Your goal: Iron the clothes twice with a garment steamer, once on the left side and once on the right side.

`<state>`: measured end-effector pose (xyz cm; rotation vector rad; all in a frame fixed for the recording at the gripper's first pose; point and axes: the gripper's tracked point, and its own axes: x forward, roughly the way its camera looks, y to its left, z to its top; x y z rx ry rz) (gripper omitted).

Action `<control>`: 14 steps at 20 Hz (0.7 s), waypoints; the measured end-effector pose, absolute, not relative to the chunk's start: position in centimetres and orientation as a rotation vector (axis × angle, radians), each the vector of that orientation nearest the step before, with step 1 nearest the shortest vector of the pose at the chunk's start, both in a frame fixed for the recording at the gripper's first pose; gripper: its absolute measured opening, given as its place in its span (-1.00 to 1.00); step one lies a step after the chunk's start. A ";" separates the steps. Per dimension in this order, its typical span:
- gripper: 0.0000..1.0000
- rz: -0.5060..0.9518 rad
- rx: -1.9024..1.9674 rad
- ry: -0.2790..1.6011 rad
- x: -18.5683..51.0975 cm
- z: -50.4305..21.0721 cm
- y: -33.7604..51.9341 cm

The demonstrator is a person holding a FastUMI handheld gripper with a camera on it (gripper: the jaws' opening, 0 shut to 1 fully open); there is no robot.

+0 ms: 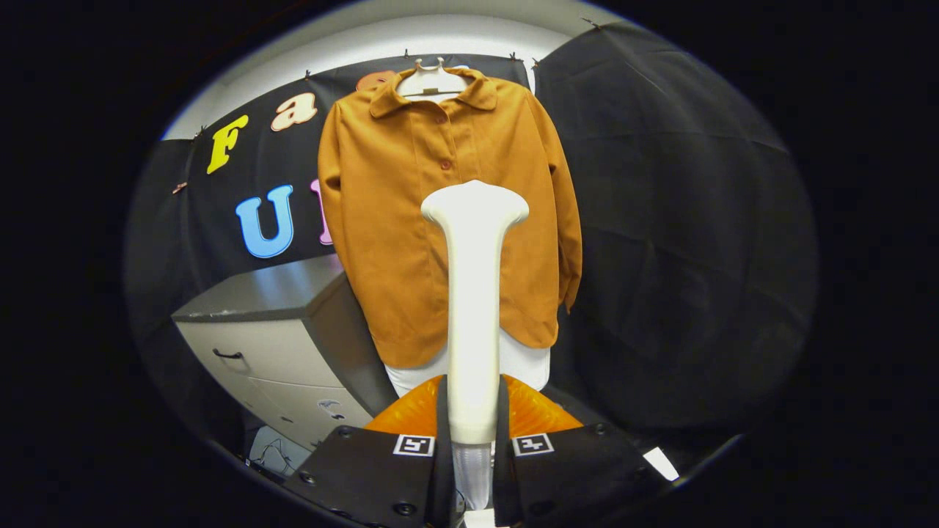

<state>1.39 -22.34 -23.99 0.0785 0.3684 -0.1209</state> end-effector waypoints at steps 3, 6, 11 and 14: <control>-0.53 -0.109 0.070 0.327 2.0 -19.8 -20.3; -0.53 -0.098 0.053 0.296 2.8 -15.8 -17.8; -0.54 -0.065 0.067 0.242 3.9 -9.8 -12.9; -0.53 -0.042 0.064 0.217 4.6 -7.5 -9.5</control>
